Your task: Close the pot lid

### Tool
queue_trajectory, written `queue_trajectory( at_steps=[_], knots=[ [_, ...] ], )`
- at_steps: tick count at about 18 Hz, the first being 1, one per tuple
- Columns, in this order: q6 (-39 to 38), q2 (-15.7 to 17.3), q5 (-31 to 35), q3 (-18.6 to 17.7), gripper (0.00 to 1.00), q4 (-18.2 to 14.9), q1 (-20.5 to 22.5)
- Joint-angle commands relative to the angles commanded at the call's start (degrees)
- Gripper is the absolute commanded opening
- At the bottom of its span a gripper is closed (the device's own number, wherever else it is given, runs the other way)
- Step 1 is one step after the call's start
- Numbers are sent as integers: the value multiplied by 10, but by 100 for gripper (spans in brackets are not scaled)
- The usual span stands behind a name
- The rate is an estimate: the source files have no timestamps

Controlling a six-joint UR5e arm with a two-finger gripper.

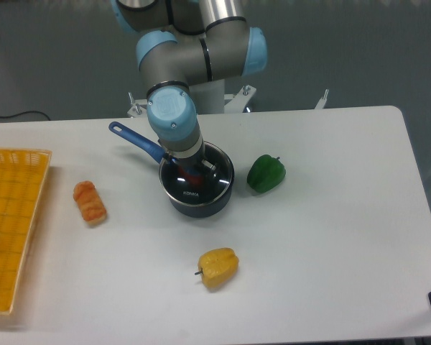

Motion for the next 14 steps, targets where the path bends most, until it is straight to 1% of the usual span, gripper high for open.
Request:
queue_trajectory(
  at_steps=[4,10,13,14],
  knots=[
    [2,0,2,2,70,0,1],
    [1,-1,4,4,76,0,0],
    [2,-4,4,4,76,0,0],
    [2,-4,4,4,79,0,0]
  ],
)
